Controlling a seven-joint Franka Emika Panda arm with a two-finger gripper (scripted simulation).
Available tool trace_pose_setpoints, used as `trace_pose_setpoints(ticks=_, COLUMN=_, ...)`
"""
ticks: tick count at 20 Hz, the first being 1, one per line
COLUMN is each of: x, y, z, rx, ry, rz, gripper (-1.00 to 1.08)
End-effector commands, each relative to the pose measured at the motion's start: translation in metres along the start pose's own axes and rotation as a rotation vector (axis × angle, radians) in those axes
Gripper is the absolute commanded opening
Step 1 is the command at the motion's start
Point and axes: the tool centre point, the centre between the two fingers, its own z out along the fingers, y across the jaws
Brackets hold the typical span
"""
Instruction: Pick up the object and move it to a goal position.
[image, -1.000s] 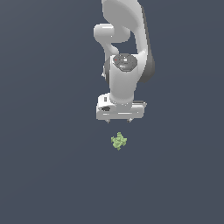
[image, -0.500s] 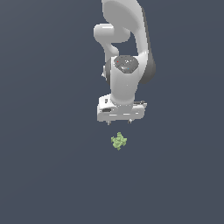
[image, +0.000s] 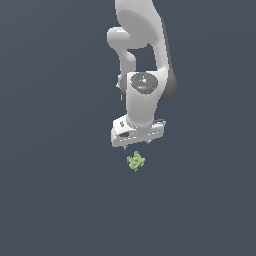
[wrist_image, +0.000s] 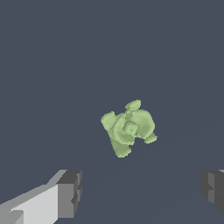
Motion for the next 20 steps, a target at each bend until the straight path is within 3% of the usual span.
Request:
trace_pose_setpoints(ticks=1, x=0.004, y=0.001, z=0.007, rx=0.002, ry=-0.002, rz=-0.061, gripper=1.00)
trace_pose_setpoints(ticks=11, x=0.018, y=0.003, z=0.037, rx=0.012, ry=-0.007, rz=-0.305, gripper=1.00)
trace_pose_setpoints(ticks=20, x=0.024, y=0.005, z=0.050, rx=0.019, ry=-0.007, rz=-0.412, gripper=1.00)
